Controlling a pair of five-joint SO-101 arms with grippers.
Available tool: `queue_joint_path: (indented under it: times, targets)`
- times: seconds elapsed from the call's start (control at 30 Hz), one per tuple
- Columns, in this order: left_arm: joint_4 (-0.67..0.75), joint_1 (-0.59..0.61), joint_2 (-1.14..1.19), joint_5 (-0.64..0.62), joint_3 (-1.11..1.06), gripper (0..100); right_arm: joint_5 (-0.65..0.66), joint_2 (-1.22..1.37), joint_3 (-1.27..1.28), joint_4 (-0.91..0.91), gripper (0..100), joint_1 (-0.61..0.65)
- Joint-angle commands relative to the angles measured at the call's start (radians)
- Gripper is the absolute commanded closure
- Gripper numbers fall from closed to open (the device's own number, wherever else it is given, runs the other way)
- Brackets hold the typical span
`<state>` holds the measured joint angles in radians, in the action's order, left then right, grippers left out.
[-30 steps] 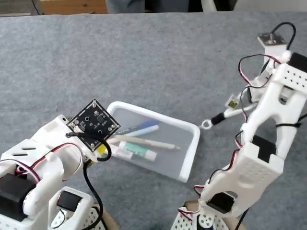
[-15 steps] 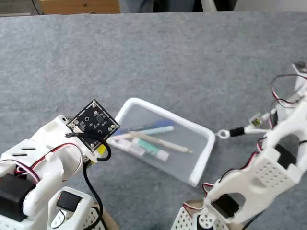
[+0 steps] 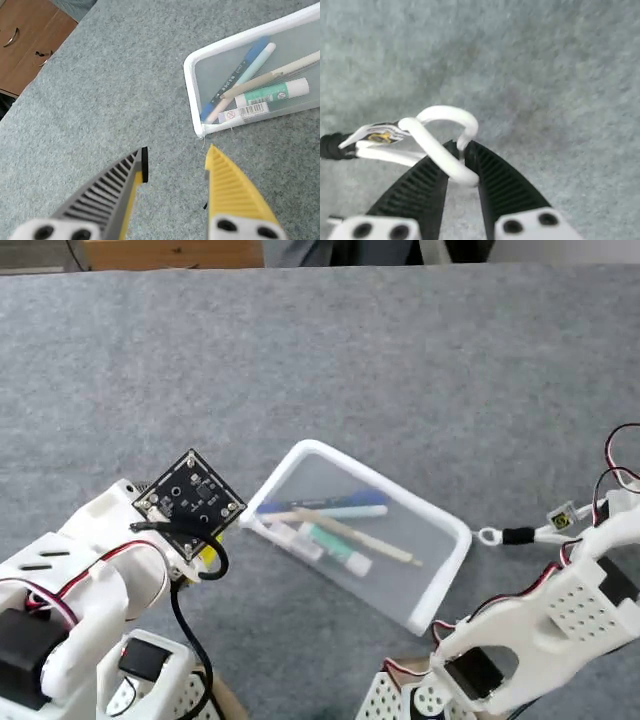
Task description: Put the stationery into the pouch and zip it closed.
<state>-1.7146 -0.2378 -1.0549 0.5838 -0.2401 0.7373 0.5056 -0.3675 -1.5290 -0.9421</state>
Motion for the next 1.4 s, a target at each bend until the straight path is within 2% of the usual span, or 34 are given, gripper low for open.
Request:
queue_joint_path:
  times: [0.0, 0.23, 0.33, 0.43, 0.53, 0.7, 0.97, 1.17, 1.37]
  targets:
    - [0.000, 0.002, 0.003, -0.008, 0.039, 79, 0.011, -0.053, -0.053, -0.046, 89.3, -0.017]
    - [0.000, 0.002, 0.005, -0.034, 0.035, 79, 0.014, -0.061, -0.067, -0.117, 75.4, -0.014]
    - [0.000, 0.002, 0.005, -0.032, 0.041, 79, 0.015, -0.102, -0.062, -0.241, 74.8, 0.023]
    - [0.000, 0.002, 0.005, -0.032, 0.041, 79, 0.009, -0.208, 0.051, -0.238, 74.9, 0.072]
    - [0.000, 0.002, 0.005, -0.032, 0.039, 79, 0.006, -0.374, 0.289, -0.238, 77.1, 0.192]
    - [0.000, 0.002, 0.005, -0.034, 0.038, 79, -0.092, -0.615, 0.667, -0.176, 82.2, 0.454]
    - [0.000, 0.002, 0.006, -0.034, 0.035, 79, -0.341, -0.691, 0.811, -0.061, 82.2, 0.744]
    - [-0.005, 0.004, 0.006, -0.034, 0.035, 79, -0.443, -0.687, 0.837, -0.032, 82.2, 0.743]
    - [-0.006, 0.004, 0.006, -0.034, 0.033, 79, -0.439, -0.687, 0.863, -0.032, 82.2, 0.612]
